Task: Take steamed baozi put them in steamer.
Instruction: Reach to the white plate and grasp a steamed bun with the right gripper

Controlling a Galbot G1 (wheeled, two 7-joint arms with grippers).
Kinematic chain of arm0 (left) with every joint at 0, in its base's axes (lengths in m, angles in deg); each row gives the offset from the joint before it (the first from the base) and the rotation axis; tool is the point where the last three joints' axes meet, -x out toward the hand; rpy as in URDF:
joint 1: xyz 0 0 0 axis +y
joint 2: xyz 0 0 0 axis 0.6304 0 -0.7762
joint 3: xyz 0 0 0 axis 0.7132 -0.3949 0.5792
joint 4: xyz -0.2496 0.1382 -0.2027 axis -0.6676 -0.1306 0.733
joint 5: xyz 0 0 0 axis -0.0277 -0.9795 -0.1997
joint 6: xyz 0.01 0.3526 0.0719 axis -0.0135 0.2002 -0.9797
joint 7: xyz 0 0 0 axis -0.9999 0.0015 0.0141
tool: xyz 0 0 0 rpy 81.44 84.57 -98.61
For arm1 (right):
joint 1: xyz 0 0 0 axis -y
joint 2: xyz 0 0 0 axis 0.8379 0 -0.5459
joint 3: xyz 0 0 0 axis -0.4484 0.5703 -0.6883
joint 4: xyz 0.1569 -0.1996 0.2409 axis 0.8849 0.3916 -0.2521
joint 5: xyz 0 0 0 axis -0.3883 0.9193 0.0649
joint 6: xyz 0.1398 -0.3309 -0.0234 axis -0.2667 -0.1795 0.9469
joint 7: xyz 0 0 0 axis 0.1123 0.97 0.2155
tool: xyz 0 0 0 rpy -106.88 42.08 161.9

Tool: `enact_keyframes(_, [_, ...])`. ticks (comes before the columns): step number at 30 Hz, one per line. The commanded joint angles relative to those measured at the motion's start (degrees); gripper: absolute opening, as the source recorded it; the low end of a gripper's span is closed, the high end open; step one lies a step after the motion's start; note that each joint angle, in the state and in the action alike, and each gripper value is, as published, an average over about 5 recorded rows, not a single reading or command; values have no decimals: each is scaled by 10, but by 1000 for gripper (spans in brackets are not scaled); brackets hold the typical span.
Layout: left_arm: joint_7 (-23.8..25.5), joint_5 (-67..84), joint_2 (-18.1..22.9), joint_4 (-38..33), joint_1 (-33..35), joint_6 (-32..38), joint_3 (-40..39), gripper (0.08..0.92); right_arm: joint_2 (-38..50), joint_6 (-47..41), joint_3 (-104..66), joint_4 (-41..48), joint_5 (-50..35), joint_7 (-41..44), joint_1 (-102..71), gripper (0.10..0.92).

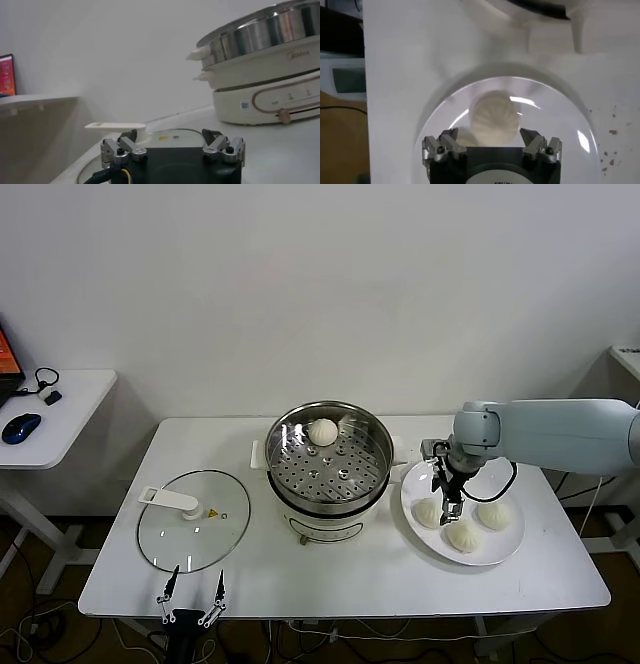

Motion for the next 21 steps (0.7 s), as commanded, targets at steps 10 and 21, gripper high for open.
enact_keyframes(10, [0,-1,-2,2,0,1,0,823,-8,5,-50,46,42,-8,-79,823])
enact_keyframes(21, [0,-1,-2,1,0,3,1,823,-12,4,-53,48,44,-12,-76,812])
